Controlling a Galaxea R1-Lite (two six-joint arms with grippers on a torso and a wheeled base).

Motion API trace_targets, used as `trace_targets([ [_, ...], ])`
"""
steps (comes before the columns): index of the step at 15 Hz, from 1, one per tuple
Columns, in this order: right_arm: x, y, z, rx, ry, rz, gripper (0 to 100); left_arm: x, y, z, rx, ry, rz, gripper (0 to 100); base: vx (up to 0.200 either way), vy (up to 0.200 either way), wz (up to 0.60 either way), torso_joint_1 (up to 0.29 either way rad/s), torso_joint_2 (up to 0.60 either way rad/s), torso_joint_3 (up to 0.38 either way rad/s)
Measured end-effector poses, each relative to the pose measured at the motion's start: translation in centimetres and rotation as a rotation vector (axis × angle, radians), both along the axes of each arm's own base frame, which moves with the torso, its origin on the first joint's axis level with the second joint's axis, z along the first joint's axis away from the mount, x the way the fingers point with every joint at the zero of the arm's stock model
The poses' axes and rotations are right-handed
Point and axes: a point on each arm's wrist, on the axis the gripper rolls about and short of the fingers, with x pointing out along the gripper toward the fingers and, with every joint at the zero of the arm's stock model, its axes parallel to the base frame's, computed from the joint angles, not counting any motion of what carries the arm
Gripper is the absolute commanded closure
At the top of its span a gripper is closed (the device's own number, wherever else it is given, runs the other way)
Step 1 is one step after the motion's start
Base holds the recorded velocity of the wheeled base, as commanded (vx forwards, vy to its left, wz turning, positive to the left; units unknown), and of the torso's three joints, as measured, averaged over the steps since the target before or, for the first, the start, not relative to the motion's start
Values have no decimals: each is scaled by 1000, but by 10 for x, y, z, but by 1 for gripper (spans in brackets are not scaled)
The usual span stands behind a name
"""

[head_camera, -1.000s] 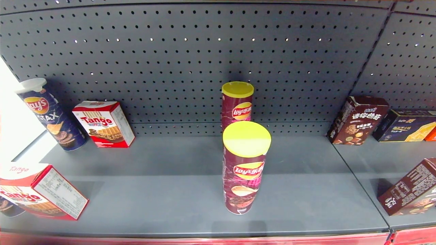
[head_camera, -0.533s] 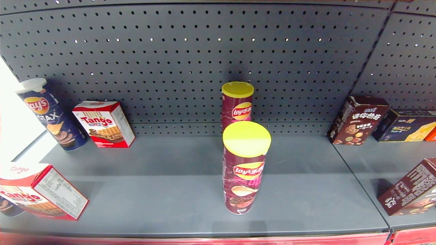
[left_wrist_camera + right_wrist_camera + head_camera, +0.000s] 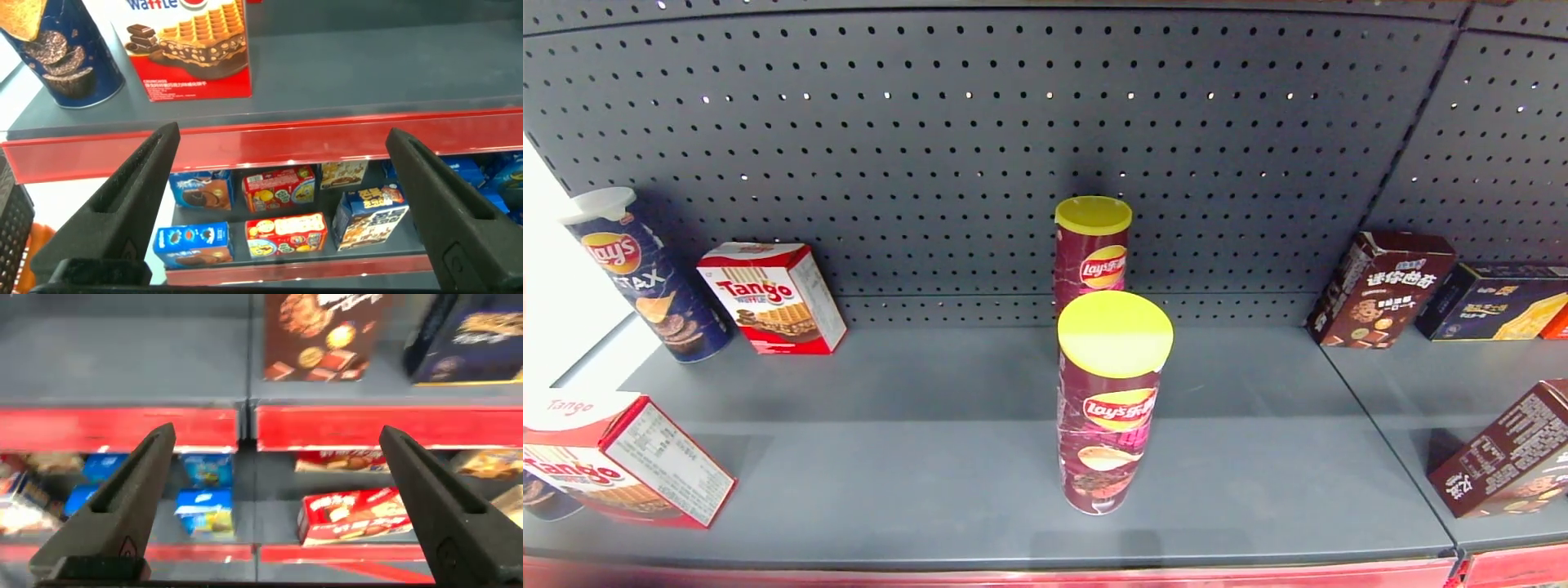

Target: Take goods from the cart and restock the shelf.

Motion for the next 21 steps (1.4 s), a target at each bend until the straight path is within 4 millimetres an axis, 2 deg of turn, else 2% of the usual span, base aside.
trace_targets([
  [13, -3, 0, -1, -1, -33, -12, 0, 0, 0, 0, 7, 0, -3, 0, 0, 0, 0, 0, 0, 0],
  [15, -3, 0, -1, -1, -33, -11, 0, 0, 0, 0, 8, -1, -4, 0, -200, 0, 0, 0, 0, 0],
  [21, -3, 0, -1, -2, -33, -10, 0, 0, 0, 0, 5, -1, -2, 0, 0, 0, 0, 0, 0, 0],
])
